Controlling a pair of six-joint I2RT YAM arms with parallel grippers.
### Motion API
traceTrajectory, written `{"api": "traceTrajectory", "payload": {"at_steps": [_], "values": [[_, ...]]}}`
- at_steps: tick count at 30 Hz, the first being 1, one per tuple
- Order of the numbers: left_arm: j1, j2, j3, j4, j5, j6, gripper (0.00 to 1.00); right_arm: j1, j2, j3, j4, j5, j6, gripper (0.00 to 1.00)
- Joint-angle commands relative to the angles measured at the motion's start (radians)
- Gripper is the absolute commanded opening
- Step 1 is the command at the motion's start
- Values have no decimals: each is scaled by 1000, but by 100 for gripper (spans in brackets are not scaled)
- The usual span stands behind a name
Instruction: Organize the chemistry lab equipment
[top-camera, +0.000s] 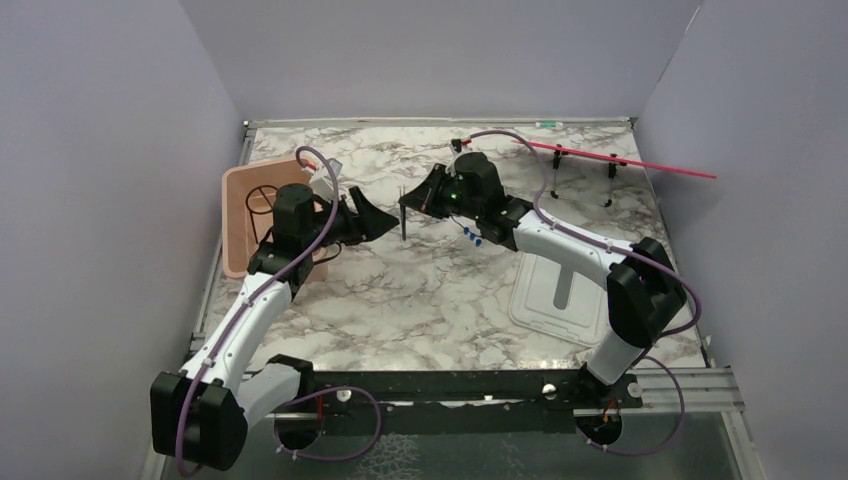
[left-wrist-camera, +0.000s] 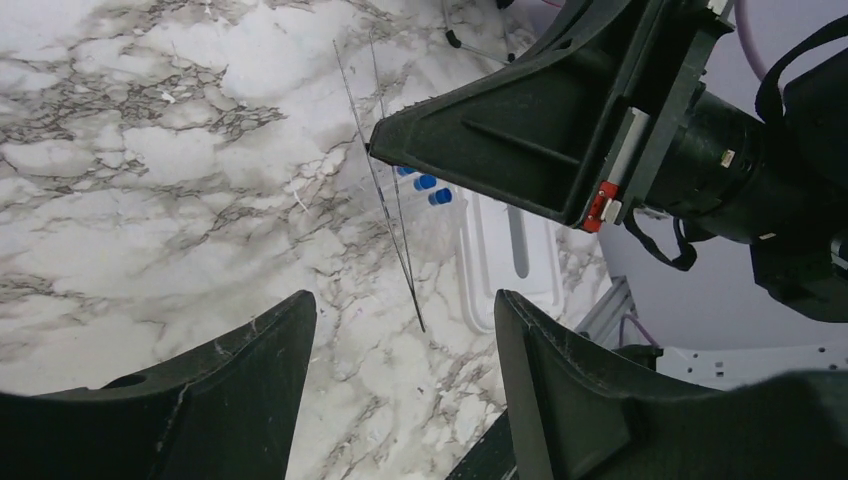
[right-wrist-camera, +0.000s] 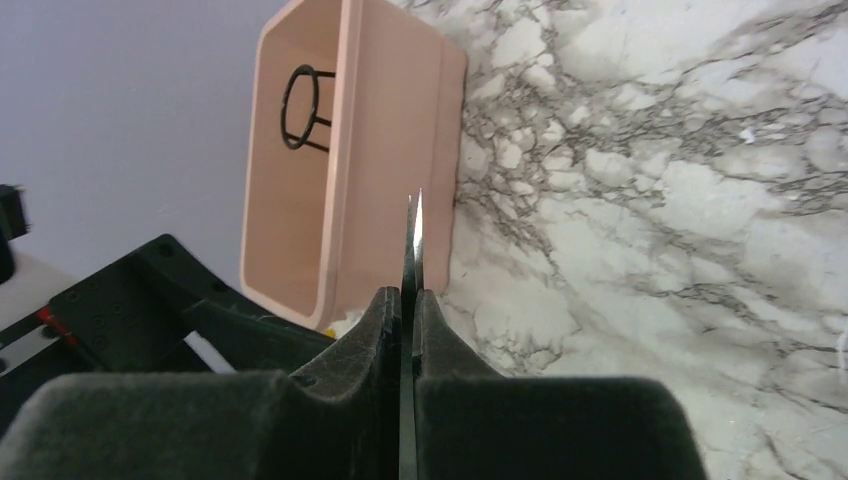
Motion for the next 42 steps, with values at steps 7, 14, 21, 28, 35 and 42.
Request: {"api": "traceTrajectory", "payload": {"at_steps": [7,14,21,28,35,42], "values": [[-30,38,-50,192,6,-173,53,-8,-32,-4,92,-152,71,3],[-71,56,-24,213,28,-158,37,-8,-23,-3,92,-177,64,3],[-86,68,-11,160,-31,-109,12,-8,-35,-4,82,-184,65,3],[-86,46,35,53,-116,-30,0,-8,-63,0,31,-151,28,34],[-85,32,131,-133,-299,90,0,-8,-131,-10,-9,-90,-24,53],[-67,32,266,-416,-735,217,0,-8,-209,-45,-72,-13,-71,53]]}}
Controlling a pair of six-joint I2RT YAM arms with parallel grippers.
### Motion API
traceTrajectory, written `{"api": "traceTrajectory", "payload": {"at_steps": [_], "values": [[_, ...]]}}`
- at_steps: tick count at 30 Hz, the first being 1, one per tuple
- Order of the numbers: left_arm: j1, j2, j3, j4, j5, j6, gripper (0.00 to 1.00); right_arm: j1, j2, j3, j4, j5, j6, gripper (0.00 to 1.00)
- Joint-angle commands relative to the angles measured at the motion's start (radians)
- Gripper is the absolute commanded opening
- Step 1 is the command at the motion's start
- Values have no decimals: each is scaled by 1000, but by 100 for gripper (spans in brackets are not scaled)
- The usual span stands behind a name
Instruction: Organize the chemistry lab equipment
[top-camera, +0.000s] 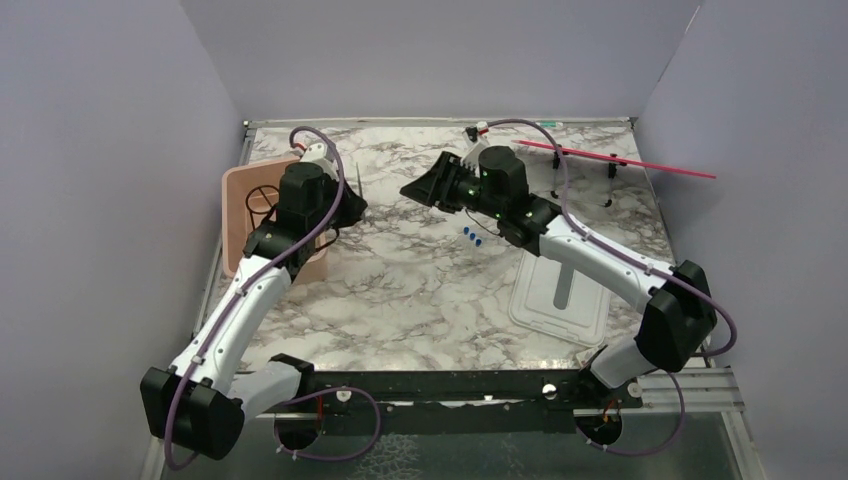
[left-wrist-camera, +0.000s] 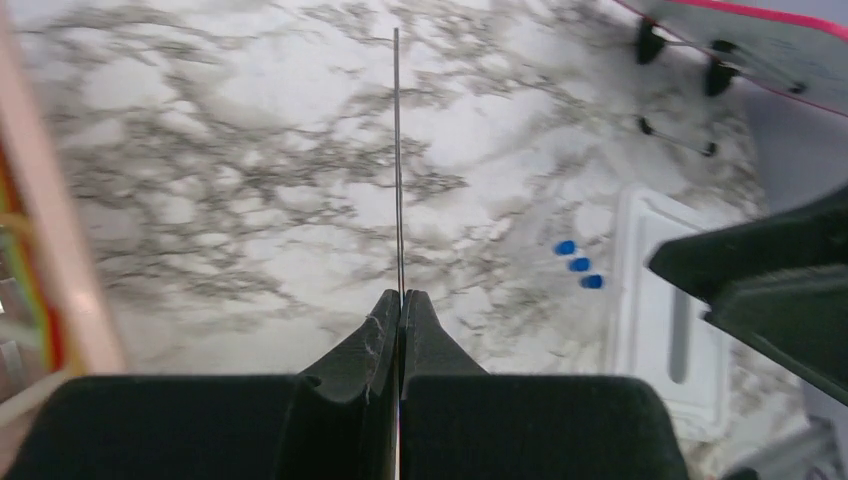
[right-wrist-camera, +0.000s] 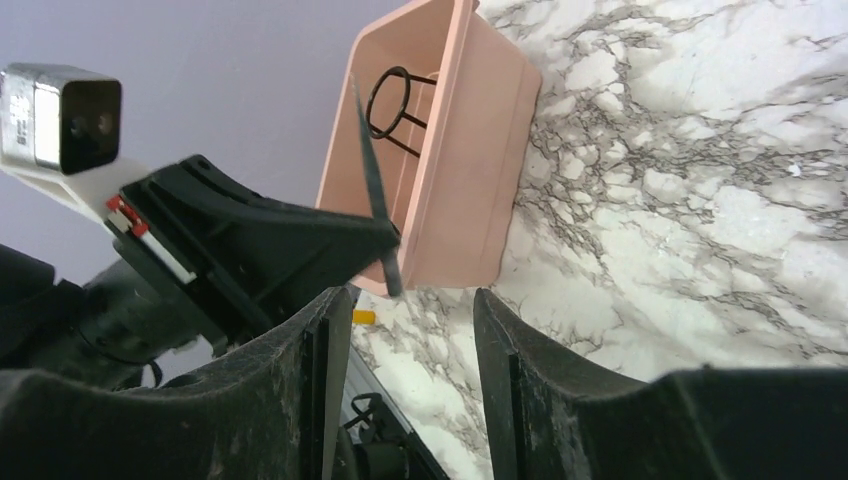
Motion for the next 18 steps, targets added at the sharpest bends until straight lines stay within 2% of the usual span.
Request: {"api": "traceTrajectory", "payload": {"at_steps": [1,6,10,15,18], "values": [[28,-20,79,-221,-362,135,0,0,-72,-44,-59,83,-50,53],[159,15,100,-303,-407,191,0,0,-111,-106,-62,95,-46,52],[271,57,89,-302,-343,224,0,0,-122,-146,-65,86,-37,52],[312,204,141,-297,-205,279,0,0,-137,-179,-75,98,-45,52],[349,294,182,-303,-181,288,0,-1,-152,-186,-111,117,-58,52]]}}
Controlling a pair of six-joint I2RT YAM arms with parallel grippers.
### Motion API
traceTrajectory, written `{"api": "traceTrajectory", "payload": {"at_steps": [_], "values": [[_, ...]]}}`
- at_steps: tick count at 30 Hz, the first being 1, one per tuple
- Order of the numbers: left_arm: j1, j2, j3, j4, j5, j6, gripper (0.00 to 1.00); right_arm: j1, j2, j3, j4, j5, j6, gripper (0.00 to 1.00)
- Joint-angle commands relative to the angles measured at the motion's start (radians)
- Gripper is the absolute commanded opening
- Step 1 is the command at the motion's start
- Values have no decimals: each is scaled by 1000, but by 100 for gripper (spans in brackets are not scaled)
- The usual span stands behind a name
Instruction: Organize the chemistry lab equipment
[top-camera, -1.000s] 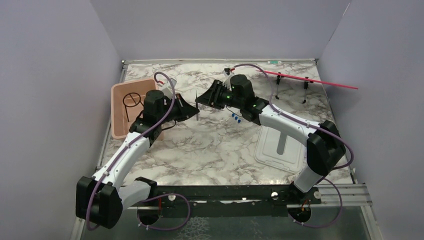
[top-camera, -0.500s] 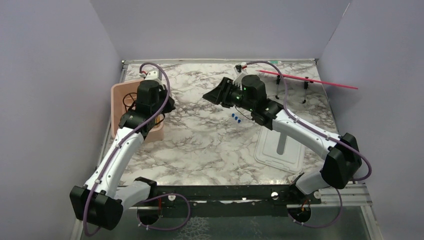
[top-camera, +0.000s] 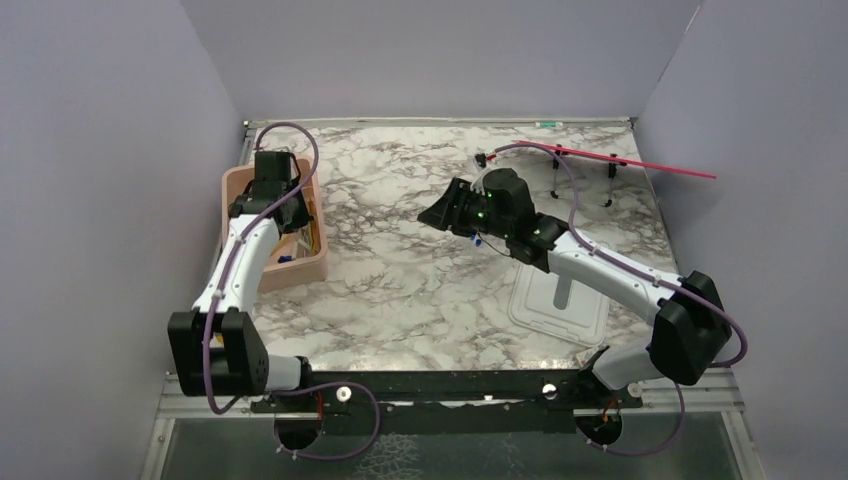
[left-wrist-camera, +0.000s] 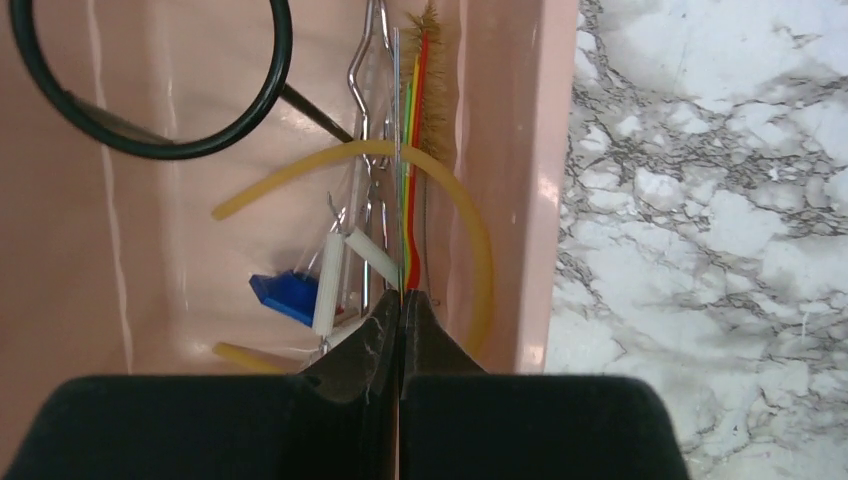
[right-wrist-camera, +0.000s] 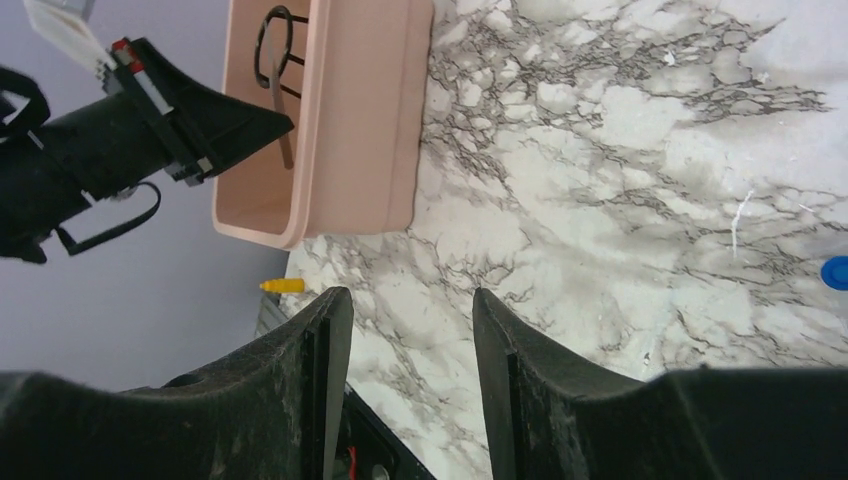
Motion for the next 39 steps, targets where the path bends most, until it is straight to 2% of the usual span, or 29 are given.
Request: {"api": "traceTrajectory", "payload": {"at_steps": [1,8,13,20,24,28,31,34,39], "values": [[37,122,80,-11,75,50,1,0,-61,-16,-47,55,-37,52],[55,224,89,17,40,45,6,-2,-99,-37,-72,100,-62,52],[55,245,94,20,61,50,18,-2,-96,-36,-86,116,-67,51],[55,177,152,-15,146,36,34,-2,-91,-14,-105,104,-72,51],[54,139,164,-21,170,42,36,-1,-90,-6,-111,112,-75,51],[54,137,161,-16,192,47,33,-2,-92,4,-133,133,-92,51],[54,116,154,15,257,31,34,-1,-99,13,-162,200,-128,51],[54,93,124,89,374,-3,42,-5,-108,17,-195,249,-158,52],[54,144,118,109,431,-19,48,-46,-101,36,-256,208,-154,52]]}}
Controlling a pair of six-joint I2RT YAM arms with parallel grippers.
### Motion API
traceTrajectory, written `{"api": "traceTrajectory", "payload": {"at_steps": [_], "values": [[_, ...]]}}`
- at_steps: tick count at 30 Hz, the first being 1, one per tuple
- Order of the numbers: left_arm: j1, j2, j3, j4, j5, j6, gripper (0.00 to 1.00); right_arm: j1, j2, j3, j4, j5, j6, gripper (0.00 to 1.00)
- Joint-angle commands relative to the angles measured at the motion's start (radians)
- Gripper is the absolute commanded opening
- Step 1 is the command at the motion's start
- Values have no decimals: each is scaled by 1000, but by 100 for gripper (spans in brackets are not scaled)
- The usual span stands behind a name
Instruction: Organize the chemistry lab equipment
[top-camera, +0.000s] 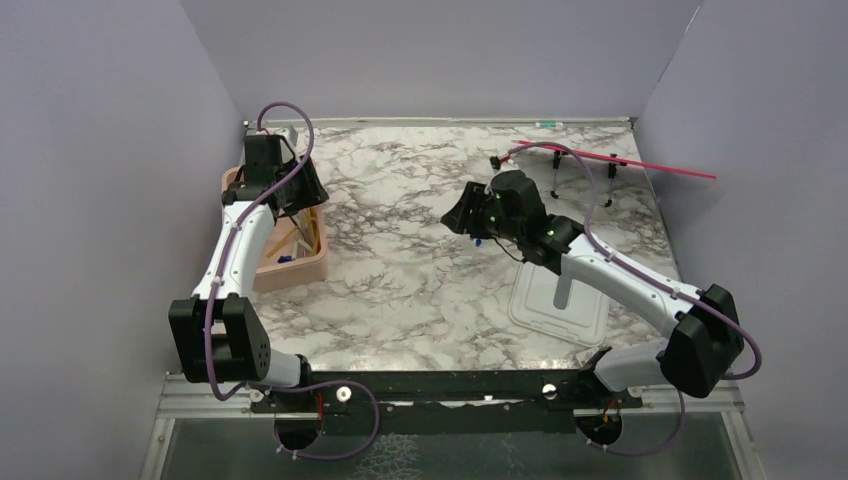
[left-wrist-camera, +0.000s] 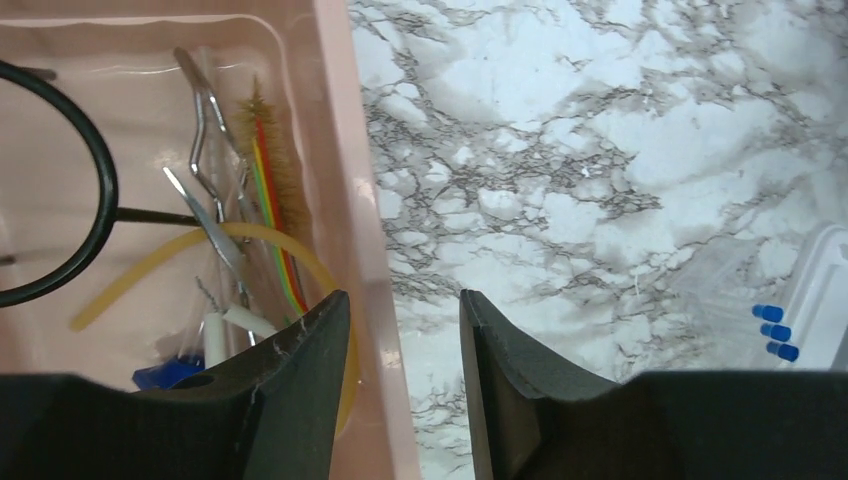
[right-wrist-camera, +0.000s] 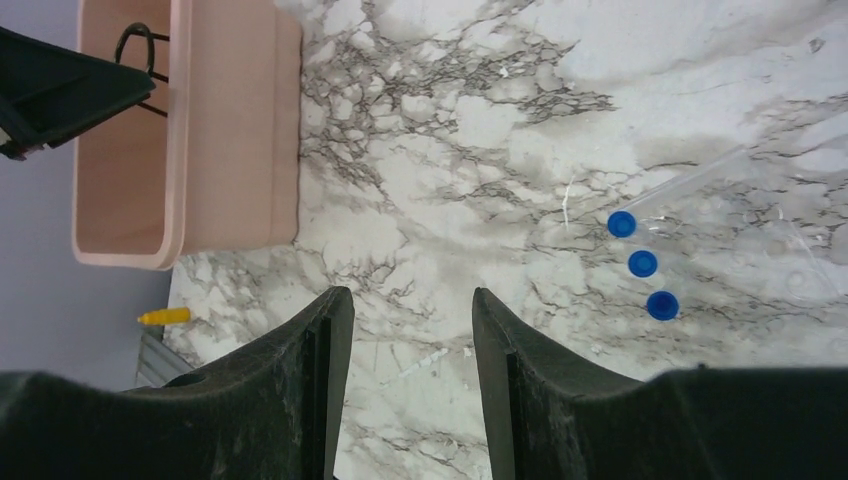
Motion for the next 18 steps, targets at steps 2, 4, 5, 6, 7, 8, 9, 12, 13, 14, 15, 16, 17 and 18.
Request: {"api": "traceTrajectory", "payload": {"at_steps": [2,4,5,6,7,8,9,12,13,14,15,16,17,18], "values": [[4,41,-8,60,119,-26,49,-37,-19,48,-84,27,-24,52],[4,61,-7,62,130,-30,49,-45,-24,45,-107,47,-24,52],[4,67,-7,63,141,-30,49,-50,-28,43,-117,60,-24,52],[3,69,-7,64,156,-30,49,-55,-32,38,-126,72,-24,52],[0,68,-5,65,181,-24,49,-61,-36,33,-136,84,-25,52],[-5,66,-3,66,190,-19,49,-66,-41,26,-145,96,-28,52],[-9,63,-1,65,194,-16,49,-74,-48,19,-150,103,-29,52],[-19,44,1,64,206,-16,47,-94,-58,-4,-161,114,-32,52],[-20,33,0,64,190,-18,47,-98,-60,-9,-164,114,-32,52],[-22,23,-2,63,165,-17,48,-101,-62,-14,-167,114,-32,52],[-23,17,-3,63,143,-17,49,-104,-62,-19,-168,117,-32,52],[-24,14,-2,59,121,-14,50,-107,-61,-25,-169,118,-32,52],[-25,16,0,53,96,-11,50,-109,-60,-29,-172,119,-30,52],[-25,20,-1,46,65,-12,50,-111,-58,-32,-172,120,-29,52]]}}
